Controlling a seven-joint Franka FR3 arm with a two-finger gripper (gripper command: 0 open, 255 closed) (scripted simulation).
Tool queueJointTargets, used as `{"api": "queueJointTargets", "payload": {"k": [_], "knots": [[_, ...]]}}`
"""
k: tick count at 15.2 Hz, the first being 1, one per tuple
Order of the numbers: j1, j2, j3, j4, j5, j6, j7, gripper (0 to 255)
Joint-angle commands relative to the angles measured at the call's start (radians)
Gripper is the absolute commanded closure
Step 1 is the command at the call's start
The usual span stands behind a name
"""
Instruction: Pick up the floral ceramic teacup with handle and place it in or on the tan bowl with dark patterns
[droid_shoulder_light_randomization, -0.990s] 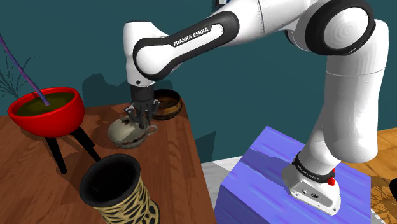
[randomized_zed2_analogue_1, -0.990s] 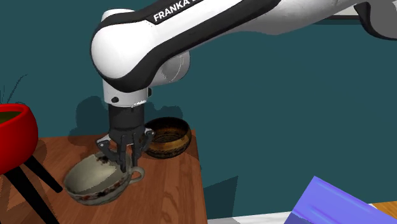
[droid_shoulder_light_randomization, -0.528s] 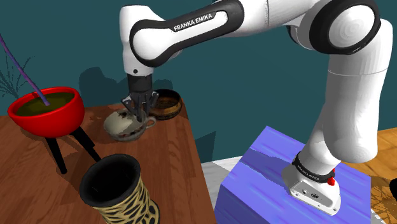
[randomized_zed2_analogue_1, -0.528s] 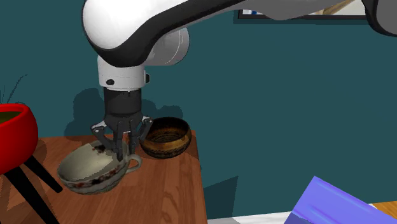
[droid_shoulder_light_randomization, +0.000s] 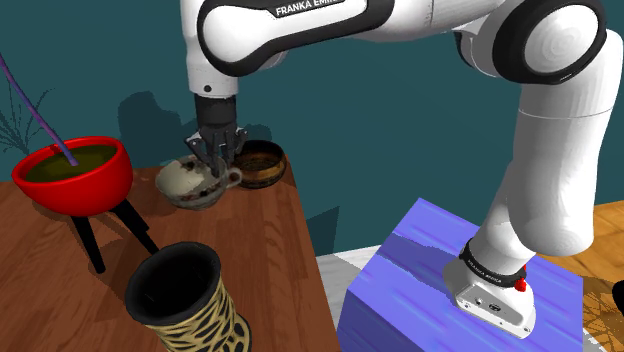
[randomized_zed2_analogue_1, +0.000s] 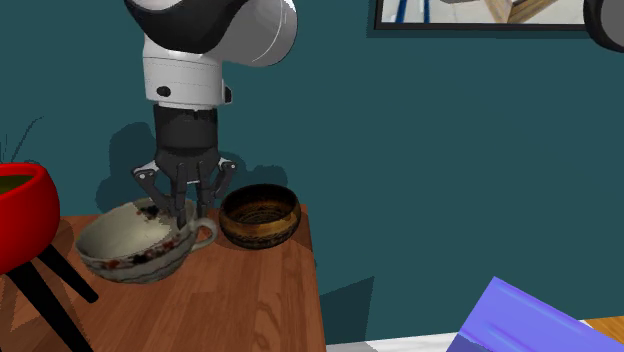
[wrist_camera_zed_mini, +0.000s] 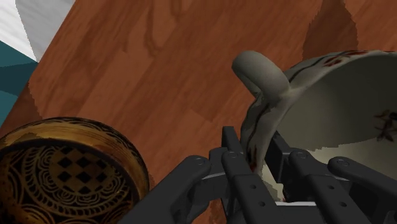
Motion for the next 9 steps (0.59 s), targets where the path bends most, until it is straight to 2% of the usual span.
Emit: {"api": "queueJointTargets", "payload": {"k": [1, 5, 9], "knots": [[0.000, -0.001, 0.000, 0.026, 0.000, -0.027, 0.003, 255], [0.002, -0.003, 0.001, 0.069, -0.001, -0.070, 0.009, 255], [-0.057, -0.001, -0.024, 0.086, 0.009, -0.099, -0.074, 255]]}}
